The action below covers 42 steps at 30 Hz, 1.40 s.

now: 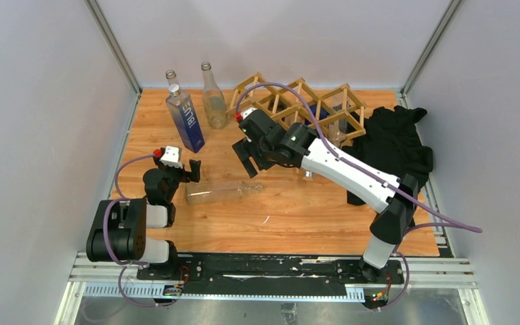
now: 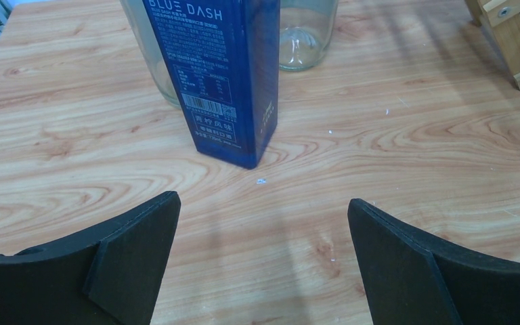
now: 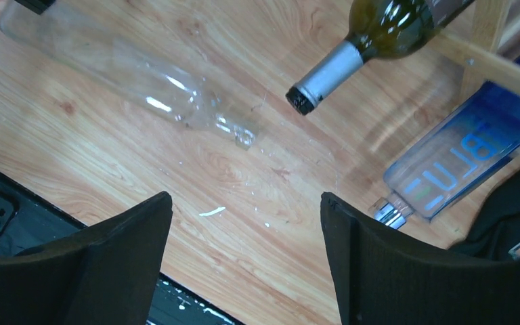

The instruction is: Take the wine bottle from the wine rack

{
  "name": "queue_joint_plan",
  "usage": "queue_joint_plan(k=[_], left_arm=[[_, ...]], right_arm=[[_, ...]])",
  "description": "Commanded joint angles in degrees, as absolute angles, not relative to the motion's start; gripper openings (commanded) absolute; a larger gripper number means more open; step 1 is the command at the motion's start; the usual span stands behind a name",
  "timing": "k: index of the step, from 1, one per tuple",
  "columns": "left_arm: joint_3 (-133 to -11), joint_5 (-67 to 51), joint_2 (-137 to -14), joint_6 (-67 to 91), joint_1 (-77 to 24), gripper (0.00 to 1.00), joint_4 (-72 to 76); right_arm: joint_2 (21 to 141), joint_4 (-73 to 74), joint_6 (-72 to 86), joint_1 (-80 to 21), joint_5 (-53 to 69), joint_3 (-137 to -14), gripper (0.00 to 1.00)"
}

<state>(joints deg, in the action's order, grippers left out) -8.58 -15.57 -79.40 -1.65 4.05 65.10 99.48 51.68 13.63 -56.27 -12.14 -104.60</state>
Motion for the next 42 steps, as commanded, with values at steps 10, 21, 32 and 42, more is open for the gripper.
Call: queue_joint_plan(k=[10, 21, 32, 42], left_arm=[[-9.4, -15.1, -79.7, -1.8, 4.3, 1.0, 67.3], [-9.3, -15.1, -79.7, -1.8, 4.4, 1.0, 67.4], [-9.4, -15.1, -79.6, -1.8, 4.4, 1.0, 67.4], [-9.4, -15.1, -79.7, -1.8, 4.4, 1.0, 67.4]], right_arm=[[93.6, 43.5, 24.5, -61.0, -1.3, -82.8, 0.84], [99.3, 47.4, 57.9, -57.4, -9.0, -85.7, 0.82], [109.2, 50.8, 64.0, -56.3, -13.7, -93.9, 0.78], [109.7, 50.5, 60.7, -55.8, -13.0, -92.5, 0.78]])
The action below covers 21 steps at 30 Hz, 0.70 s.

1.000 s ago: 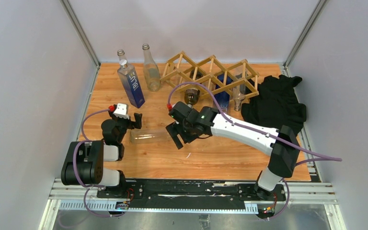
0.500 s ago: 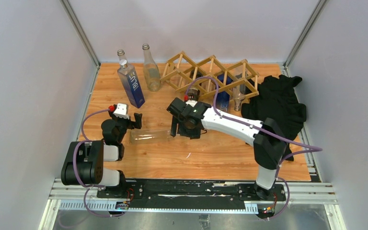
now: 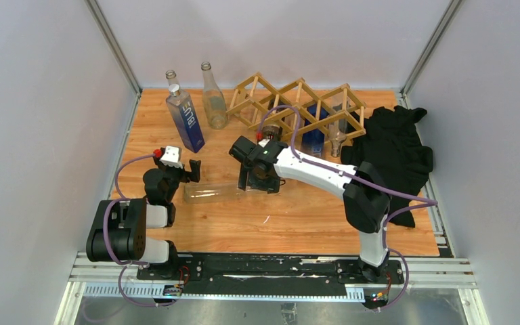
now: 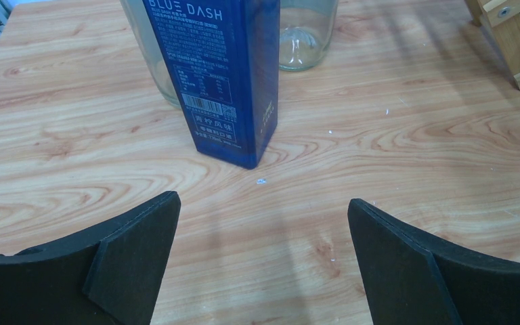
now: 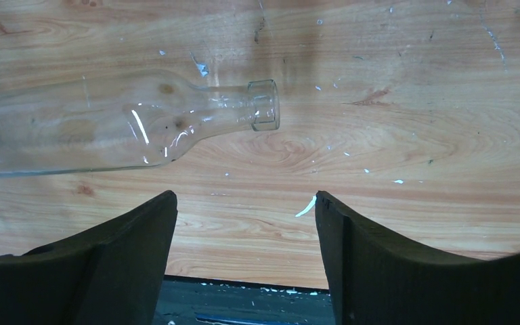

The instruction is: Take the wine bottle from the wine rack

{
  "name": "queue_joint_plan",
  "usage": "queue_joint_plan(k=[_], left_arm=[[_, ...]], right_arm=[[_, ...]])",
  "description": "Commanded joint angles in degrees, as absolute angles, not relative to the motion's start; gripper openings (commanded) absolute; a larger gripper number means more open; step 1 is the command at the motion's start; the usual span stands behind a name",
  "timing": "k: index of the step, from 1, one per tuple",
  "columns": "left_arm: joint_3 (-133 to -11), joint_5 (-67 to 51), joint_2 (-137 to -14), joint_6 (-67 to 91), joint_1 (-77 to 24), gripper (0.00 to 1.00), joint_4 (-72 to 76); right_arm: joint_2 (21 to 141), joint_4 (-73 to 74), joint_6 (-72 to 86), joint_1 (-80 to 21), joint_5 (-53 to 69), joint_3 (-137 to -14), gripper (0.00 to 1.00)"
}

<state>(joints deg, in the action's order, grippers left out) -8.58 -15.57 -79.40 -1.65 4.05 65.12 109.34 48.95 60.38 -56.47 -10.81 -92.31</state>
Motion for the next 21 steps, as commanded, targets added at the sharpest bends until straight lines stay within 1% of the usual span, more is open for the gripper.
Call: queue_joint_plan(k=[1, 5, 9, 13, 18, 21], left_arm=[[-9.3, -15.1, -79.7, -1.8, 4.4, 1.0, 67.3], [-9.4, -15.1, -79.6, -1.8, 4.4, 1.0, 67.3], [-9.3, -15.1, -79.7, -1.8, 4.4, 1.0, 67.3], [-9.4, -15.1, -79.7, -1.8, 4.4, 1.0, 67.4], [-9.4, -15.1, -79.7, -1.8, 4.4, 1.0, 67.3], [-9.3, -15.1, -79.7, -1.8, 4.4, 1.0, 67.4]], right_arm=[[109.6, 50.1, 61.6, -55.8, -13.3, -92.3, 0.79], [109.3, 45.9, 67.0, -56.0, -15.5, -89.7, 0.79], [111.4, 45.7, 72.5, -56.3, -17.2, -91.2, 0.8], [112.0, 43.6, 80.1, -56.2, -19.8, -89.9, 0.81], [114.3, 43.0, 90.5, -56.8, -22.5, -90.8, 0.81], [114.7, 43.3, 94.1, -57.1, -25.0, -90.5, 0.8]])
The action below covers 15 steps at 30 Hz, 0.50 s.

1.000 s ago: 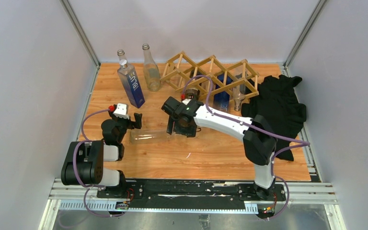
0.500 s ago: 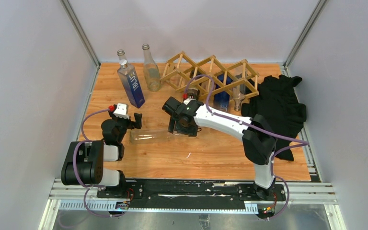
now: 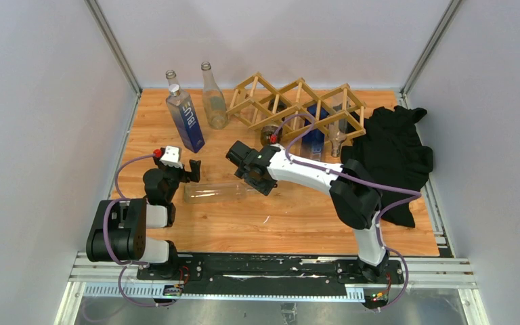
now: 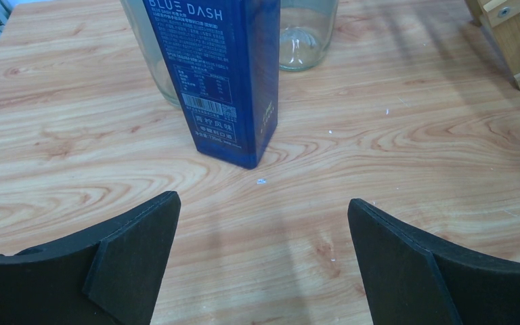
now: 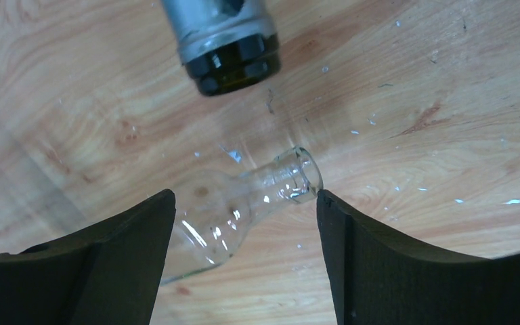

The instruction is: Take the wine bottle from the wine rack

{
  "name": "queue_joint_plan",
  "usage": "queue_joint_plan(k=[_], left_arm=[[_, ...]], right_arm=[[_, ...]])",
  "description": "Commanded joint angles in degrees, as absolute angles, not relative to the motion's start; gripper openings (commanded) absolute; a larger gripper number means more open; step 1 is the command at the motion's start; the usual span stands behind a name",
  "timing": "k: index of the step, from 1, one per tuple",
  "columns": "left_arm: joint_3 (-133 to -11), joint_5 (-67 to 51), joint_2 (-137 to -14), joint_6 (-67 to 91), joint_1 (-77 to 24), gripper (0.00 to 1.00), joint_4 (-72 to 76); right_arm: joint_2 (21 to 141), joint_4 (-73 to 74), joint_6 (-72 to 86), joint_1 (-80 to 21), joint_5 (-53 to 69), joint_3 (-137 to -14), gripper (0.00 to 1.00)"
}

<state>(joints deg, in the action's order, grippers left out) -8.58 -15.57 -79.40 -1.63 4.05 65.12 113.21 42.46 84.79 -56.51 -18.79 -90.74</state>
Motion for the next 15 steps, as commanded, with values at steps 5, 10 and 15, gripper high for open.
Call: queue_joint_plan(k=[5, 10, 15], left_arm=[[-9.4, -15.1, -79.6, -1.8, 4.4, 1.0, 67.3], [-9.4, -15.1, -79.7, -1.8, 4.3, 1.0, 67.4], [-9.4, -15.1, -79.7, -1.8, 4.4, 1.0, 67.4]], right_arm=[[116.6, 44.8, 96.1, -57.1, -26.6, -92.5, 0.78], [119.3, 46.2, 96.9, -58.0, -27.4, -94.6, 0.76], [121.6, 47.6, 97.6, -59.1, -27.8, -96.8, 0.75]])
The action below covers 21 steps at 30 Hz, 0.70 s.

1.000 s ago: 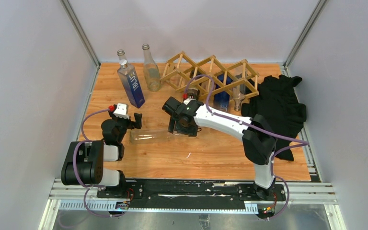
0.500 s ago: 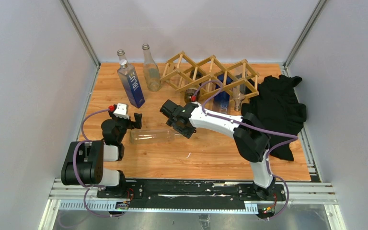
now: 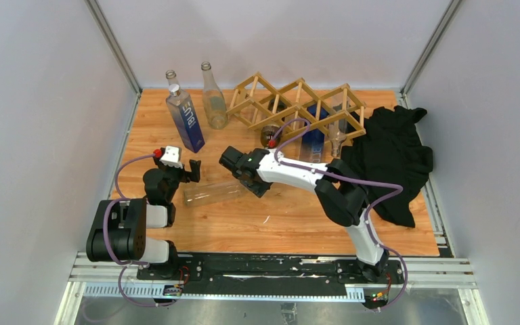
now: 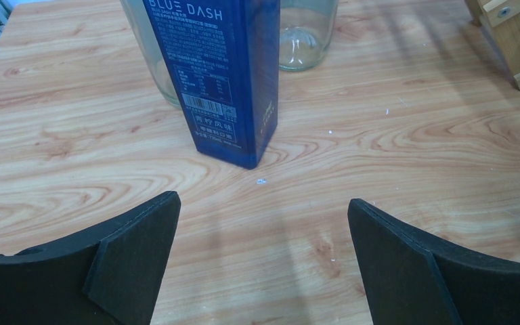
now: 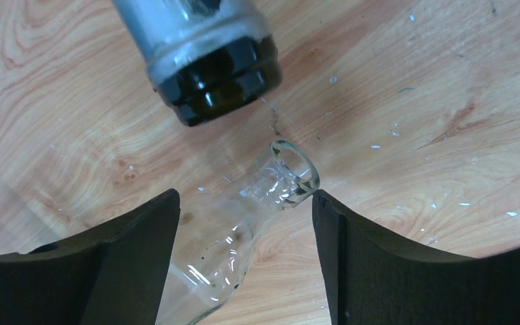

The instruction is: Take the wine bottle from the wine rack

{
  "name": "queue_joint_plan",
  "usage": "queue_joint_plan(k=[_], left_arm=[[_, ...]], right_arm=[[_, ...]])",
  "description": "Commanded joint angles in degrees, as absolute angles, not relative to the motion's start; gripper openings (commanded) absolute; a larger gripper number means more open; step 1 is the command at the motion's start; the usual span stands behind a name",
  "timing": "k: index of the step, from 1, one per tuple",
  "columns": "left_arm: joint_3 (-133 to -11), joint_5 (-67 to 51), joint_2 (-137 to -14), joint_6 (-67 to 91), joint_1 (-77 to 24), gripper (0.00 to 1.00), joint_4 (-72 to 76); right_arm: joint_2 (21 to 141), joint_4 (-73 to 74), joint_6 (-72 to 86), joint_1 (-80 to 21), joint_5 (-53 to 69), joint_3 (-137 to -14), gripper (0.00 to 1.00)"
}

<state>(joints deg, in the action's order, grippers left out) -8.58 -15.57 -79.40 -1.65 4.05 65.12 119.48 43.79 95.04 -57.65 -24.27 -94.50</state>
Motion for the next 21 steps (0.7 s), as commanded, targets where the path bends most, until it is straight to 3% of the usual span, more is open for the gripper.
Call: queue_joint_plan(k=[1, 4, 13, 21], left_arm=[[-9.3, -15.1, -79.7, -1.8, 4.4, 1.0, 67.4], [-9.4, -15.1, -79.7, -1.8, 4.4, 1.0, 67.4], [-9.4, -15.1, -79.7, -1.8, 4.4, 1.0, 67.4], [-9.4, -15.1, -79.6, -1.8, 4.4, 1.0, 67.3]], right_arm=[[122.0, 47.8, 97.6, -59.3, -27.8, -97.4, 0.74], [122.9, 48.5, 97.4, -59.9, -28.4, -99.1, 0.72], [124.9, 48.7, 96.8, -59.9, -30.4, -100.5, 0.49], [127.9, 48.4, 94.0, -59.9, -33.5, -102.6, 0.48]])
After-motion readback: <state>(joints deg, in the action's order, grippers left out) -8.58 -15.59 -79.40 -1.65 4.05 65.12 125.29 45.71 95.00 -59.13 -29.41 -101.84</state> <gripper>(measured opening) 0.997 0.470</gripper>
